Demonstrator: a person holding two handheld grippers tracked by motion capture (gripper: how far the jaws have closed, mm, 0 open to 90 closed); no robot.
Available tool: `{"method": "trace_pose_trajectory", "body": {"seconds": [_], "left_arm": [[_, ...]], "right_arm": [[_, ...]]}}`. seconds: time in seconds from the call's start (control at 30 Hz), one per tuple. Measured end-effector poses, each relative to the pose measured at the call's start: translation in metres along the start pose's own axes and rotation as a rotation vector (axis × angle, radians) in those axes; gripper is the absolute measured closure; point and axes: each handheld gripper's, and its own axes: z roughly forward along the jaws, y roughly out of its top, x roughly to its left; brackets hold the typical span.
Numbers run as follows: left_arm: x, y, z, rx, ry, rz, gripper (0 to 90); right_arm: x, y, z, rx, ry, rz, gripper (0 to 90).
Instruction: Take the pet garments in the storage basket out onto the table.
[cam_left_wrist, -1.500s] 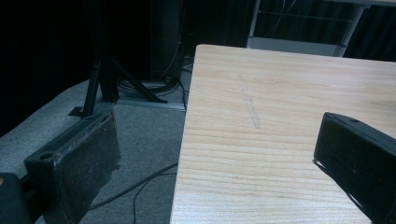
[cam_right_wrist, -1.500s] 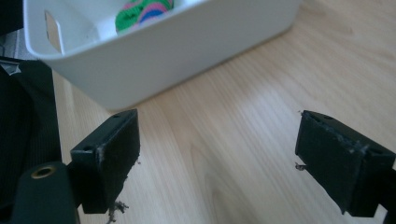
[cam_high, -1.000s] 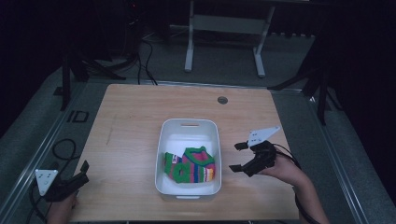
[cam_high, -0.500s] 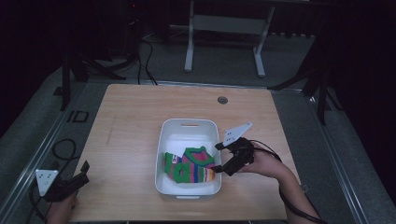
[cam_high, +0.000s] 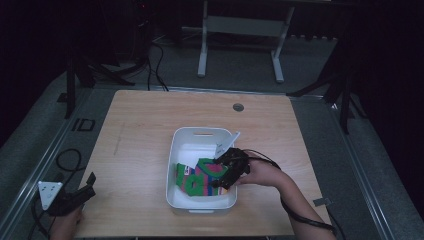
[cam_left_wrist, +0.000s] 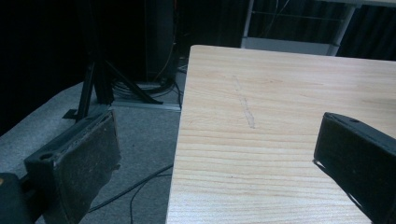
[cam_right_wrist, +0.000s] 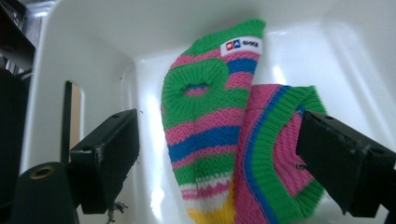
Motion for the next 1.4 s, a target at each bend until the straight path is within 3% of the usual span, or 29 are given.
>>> {"method": "trace_pose_trajectory", "body": {"seconds": [0.4,0.57,0.7,1.03,1.2,1.23,1.3,1.33,1.4], "left_arm": [[0.0,0.0,0.0,0.001,-0.006,-0.002,0.9],[0.0,0.0,0.0,0.002,-0.008,-0.002,0.9],[0.0,0.0,0.0,0.002,-0.009,-0.003,0.9],[0.001,0.0,0.0,0.001,-0.012,-0.003,0.9],[0.001,0.0,0.0,0.003,-0.01,-0.003,0.9],[0.0,0.0,0.001,0.004,-0.009,-0.003,0.9],[0.0,0.0,0.0,0.003,-0.009,-0.003,0.9],[0.001,0.0,0.0,0.002,-0.008,-0.002,0.9],[0.001,0.0,0.0,0.002,-0.008,-0.002,0.9]], "right_arm": [[0.002,0.031,0.037,0.118,0.014,-0.058,13.3],[0.001,0.044,0.055,0.163,0.016,-0.056,13.2],[-0.001,0.05,0.074,0.23,0.028,-0.05,13.2],[0.0,0.05,0.1,0.314,0.004,-0.065,14.2],[0.003,0.05,0.103,0.328,-0.03,-0.08,23.1],[0.005,0.052,0.104,0.338,-0.016,-0.061,44.2],[0.007,0.053,0.103,0.335,-0.003,-0.064,59.1],[0.009,0.054,0.103,0.336,-0.007,-0.065,64.8],[0.012,0.055,0.102,0.329,-0.01,-0.07,64.8]]}}
